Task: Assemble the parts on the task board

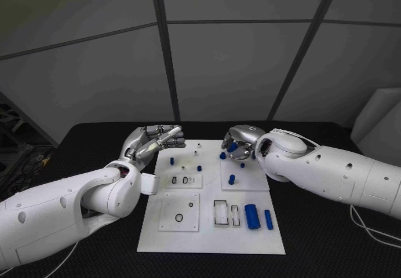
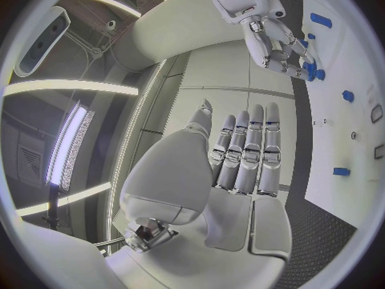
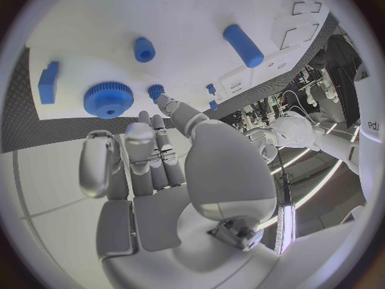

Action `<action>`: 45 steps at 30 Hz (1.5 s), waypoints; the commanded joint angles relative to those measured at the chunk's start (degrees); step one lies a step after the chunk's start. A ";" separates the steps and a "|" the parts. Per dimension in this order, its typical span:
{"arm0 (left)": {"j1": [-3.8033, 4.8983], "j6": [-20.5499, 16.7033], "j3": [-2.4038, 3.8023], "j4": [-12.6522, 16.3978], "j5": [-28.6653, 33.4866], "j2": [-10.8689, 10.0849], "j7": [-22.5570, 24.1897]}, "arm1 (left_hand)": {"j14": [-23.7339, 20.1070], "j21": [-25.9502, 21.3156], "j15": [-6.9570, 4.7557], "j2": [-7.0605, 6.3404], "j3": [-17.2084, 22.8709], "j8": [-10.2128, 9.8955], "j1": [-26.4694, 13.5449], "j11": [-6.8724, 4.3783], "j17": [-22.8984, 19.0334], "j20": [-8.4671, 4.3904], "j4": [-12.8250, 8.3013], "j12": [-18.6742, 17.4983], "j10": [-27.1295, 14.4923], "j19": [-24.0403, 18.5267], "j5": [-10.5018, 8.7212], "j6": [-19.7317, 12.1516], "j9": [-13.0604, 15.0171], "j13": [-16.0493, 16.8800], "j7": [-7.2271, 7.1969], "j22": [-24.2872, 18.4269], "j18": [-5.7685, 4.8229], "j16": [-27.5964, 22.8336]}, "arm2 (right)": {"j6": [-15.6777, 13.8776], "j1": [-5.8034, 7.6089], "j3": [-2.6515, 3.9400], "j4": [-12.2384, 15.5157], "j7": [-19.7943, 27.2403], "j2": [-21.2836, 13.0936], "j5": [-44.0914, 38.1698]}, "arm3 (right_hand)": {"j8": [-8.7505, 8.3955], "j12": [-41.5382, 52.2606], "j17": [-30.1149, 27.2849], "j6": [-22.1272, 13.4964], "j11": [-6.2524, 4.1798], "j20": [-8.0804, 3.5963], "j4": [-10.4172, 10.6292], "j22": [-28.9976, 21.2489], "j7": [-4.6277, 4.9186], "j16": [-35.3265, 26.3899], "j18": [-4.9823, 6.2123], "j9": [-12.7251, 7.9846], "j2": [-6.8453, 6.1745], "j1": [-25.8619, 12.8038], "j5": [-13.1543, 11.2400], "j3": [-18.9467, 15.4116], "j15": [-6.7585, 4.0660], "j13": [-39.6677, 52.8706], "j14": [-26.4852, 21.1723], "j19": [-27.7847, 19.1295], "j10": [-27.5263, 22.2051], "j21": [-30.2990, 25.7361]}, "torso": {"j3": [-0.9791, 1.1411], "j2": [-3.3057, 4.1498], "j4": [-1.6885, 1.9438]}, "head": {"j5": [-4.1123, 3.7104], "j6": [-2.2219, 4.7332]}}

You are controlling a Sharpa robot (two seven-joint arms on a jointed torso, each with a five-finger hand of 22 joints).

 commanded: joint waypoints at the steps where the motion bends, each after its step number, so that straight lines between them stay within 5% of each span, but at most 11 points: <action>1: 0.11 0.98 0.07 0.02 -0.46 0.08 0.16 | -0.37 0.25 0.05 -0.11 -0.38 -0.28 -0.65 0.25 0.00 0.26 -0.12 -0.21 0.14 0.24 -0.31 0.29 -0.06 -0.05 0.22 -0.06 -0.38 -0.27 | 0.94 0.17 0.05 -0.29 -0.52 0.30 -0.65 | -0.22 -0.18 0.01 -0.50 0.04 -0.10 0.41 -0.02 -0.05 0.13 -0.76 -0.09 -0.33 -0.04 -0.24 0.03 0.29 0.06 0.78 0.42 -0.23 0.30 | -0.04 0.10 0.13 | -0.07 -0.66; 7: 0.13 1.03 0.07 0.00 -0.46 0.01 0.12 | -0.40 0.26 0.06 -0.09 -0.41 -0.32 -0.68 0.26 0.00 0.27 -0.12 -0.26 0.12 0.25 -0.33 0.27 -0.07 -0.06 0.23 -0.06 -0.38 -0.32 | 1.71 0.19 0.05 -0.88 -0.57 0.91 -0.66 | -0.19 -0.14 0.23 -0.62 0.01 -0.09 0.61 0.06 -0.08 0.48 -0.77 -0.10 -0.26 -0.07 -0.27 0.01 0.29 0.10 0.71 0.43 -0.15 0.37 | -0.06 0.21 -0.01 | 0.55 -0.92; 29: 0.37 1.18 0.08 -0.27 -0.46 0.06 0.02 | -0.43 0.28 0.09 -0.03 -0.48 -0.44 -0.73 0.29 0.01 0.29 -0.17 -0.39 0.07 0.28 -0.37 0.23 -0.09 -0.07 0.26 -0.08 -0.37 -0.44 | 5.89 0.21 0.04 -3.09 -1.21 2.86 -0.66 | 0.19 0.01 1.51 0.60 -0.12 -0.07 1.66 1.79 -0.12 2.35 -1.06 0.20 0.49 -0.08 -0.20 0.73 0.28 0.32 0.37 1.18 1.40 1.27 | -0.05 0.35 0.13 | 0.45 -1.79; 45: 0.48 1.31 0.09 -0.31 -0.46 0.18 -0.23 | -0.44 0.29 0.11 0.06 -0.54 -0.51 -0.85 0.32 0.03 0.31 -0.13 -0.47 0.05 0.30 -0.43 0.22 -0.10 -0.07 0.29 -0.09 -0.37 -0.52 | 4.65 0.22 0.03 -4.13 -0.67 3.82 -0.66 | 0.60 0.12 2.93 2.82 -0.82 -0.49 2.97 4.48 -0.81 4.27 -1.54 0.73 1.92 0.17 -0.19 2.37 -0.26 0.56 0.24 2.57 4.07 2.57 | -0.03 0.60 0.19 | 0.40 -2.02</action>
